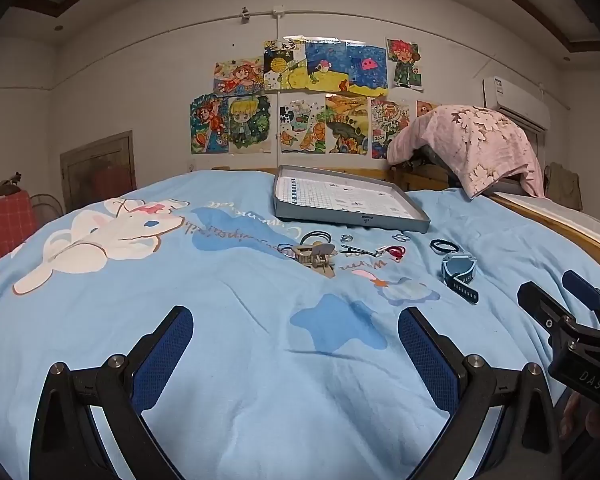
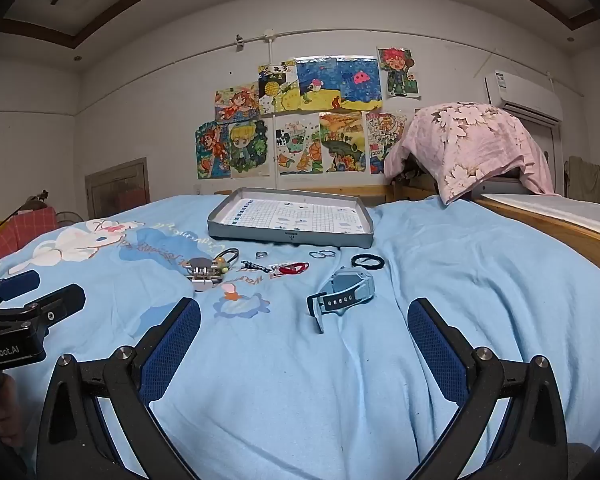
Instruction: Organize jewelry
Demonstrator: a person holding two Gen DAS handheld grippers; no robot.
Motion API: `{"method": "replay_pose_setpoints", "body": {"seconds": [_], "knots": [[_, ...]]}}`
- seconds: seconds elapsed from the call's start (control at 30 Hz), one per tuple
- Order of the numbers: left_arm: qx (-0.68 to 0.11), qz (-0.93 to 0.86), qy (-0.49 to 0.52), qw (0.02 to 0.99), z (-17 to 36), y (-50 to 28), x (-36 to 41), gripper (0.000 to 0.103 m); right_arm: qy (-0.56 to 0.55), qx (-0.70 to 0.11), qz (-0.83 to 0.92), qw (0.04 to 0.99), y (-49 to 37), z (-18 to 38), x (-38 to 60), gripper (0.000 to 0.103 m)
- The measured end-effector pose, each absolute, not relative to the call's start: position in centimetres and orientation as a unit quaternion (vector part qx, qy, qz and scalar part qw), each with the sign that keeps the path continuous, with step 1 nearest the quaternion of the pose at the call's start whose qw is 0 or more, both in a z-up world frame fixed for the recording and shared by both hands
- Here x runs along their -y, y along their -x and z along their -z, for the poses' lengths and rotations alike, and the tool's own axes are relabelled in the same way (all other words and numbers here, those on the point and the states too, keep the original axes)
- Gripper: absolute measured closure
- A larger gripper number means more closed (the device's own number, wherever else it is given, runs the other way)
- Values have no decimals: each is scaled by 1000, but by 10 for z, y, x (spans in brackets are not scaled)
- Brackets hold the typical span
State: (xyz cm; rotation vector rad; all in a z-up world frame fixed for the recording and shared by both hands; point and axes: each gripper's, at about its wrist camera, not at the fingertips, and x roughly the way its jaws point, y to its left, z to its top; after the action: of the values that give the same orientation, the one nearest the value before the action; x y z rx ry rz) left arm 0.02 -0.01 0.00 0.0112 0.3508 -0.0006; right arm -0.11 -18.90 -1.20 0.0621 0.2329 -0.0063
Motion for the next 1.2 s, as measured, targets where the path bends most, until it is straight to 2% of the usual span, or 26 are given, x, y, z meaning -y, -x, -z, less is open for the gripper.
{"method": "replay_pose_setpoints", "body": {"seconds": [1.2], "knots": [[-171,-5,-1,985,3,-3,-7,0,-40,-124,-2,991,-1,14,191,1]]}}
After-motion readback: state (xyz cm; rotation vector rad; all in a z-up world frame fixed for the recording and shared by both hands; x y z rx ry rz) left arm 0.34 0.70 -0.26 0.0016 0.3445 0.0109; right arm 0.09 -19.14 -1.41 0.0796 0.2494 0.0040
